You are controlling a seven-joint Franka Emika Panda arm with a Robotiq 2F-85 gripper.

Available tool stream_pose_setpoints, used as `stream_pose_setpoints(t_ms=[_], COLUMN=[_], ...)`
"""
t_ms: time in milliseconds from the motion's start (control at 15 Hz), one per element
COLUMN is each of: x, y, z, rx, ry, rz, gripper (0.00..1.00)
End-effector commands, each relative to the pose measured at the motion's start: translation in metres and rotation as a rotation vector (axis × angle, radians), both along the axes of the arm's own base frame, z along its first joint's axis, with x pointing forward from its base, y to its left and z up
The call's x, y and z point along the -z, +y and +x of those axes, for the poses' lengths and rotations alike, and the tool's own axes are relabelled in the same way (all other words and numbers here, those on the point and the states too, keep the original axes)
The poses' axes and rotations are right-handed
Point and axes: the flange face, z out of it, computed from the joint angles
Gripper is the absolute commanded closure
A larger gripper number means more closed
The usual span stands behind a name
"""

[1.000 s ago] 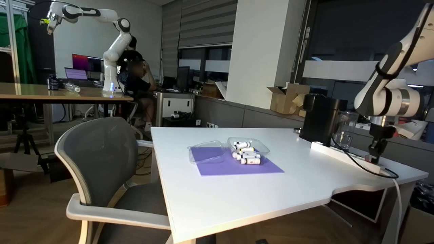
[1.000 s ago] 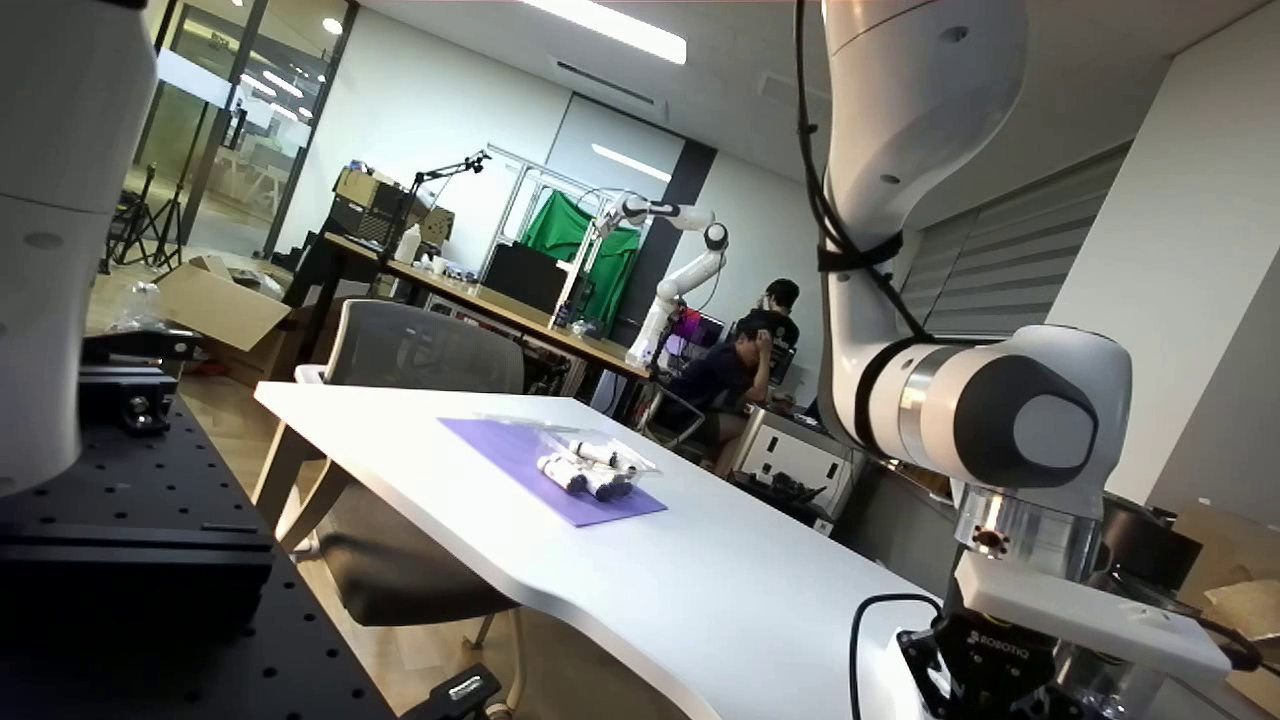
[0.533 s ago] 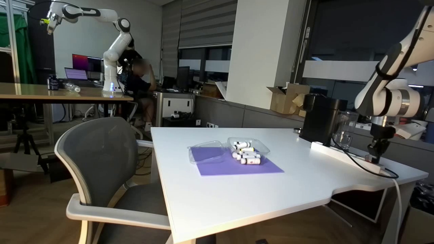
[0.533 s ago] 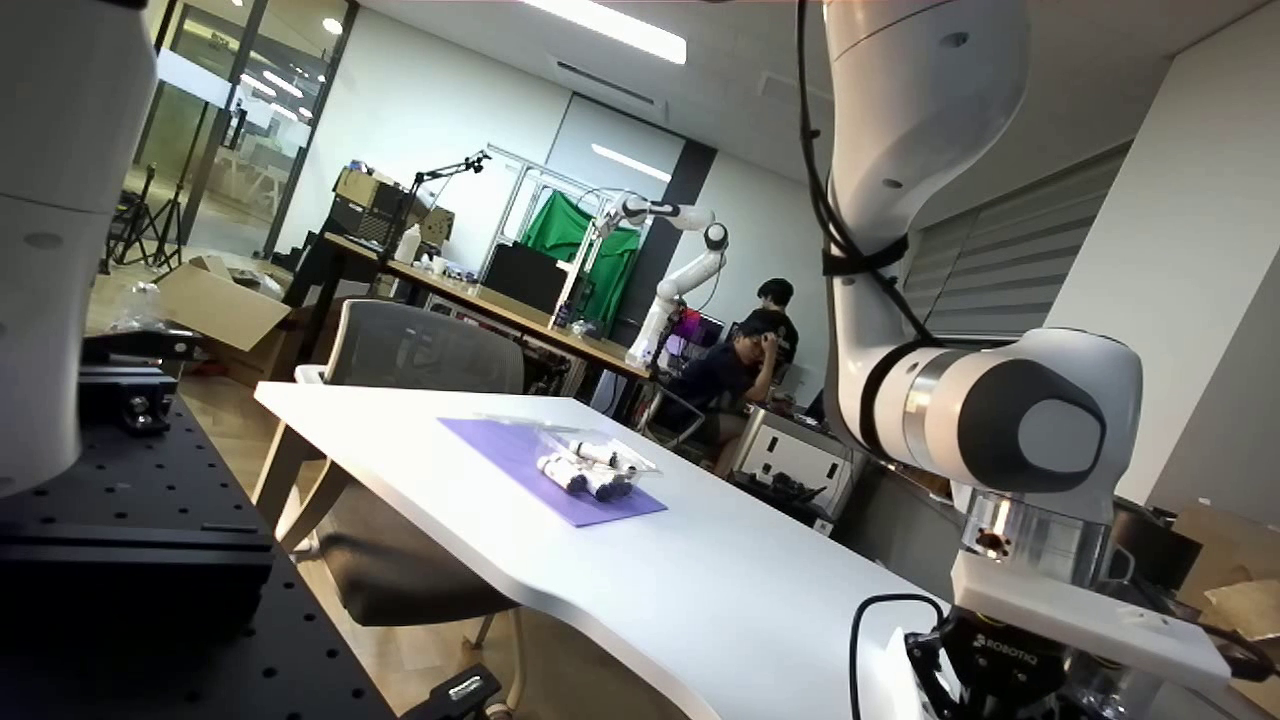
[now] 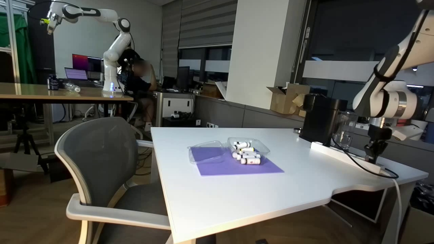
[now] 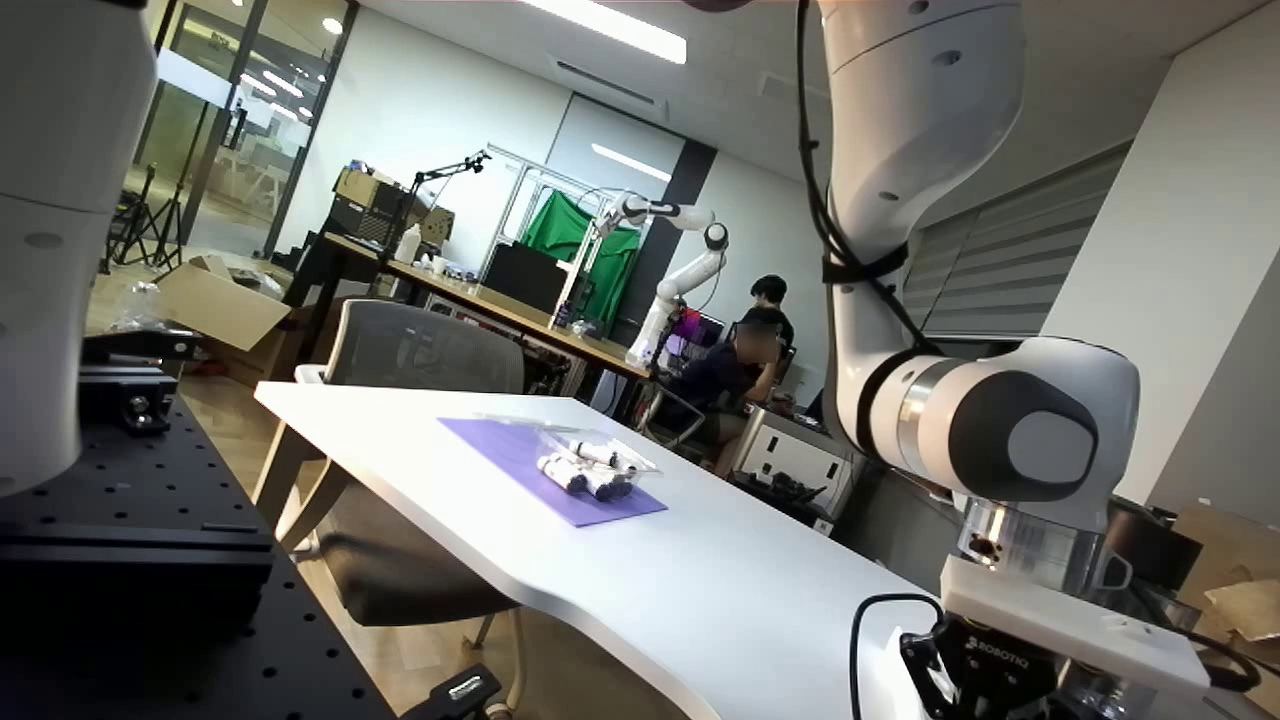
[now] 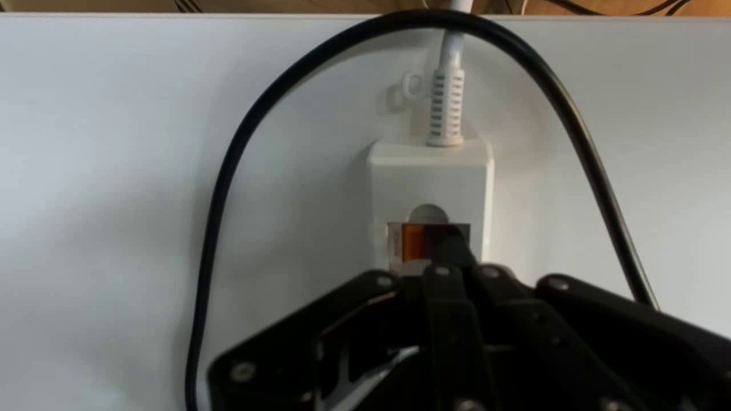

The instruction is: Press the big switch on the adapter

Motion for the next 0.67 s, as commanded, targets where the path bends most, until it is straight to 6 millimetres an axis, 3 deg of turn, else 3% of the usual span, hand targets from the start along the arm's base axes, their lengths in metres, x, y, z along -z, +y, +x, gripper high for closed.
stream_pose_setpoints(t_ms=[0, 600], x=[0.001, 0.007], y=[-0.009, -0.022], z=[0.007, 0.009], rx=[0.042, 0.074], ry=[-0.03, -0.001], rz=[-0.003, 0.069], gripper=[1.0, 1.0])
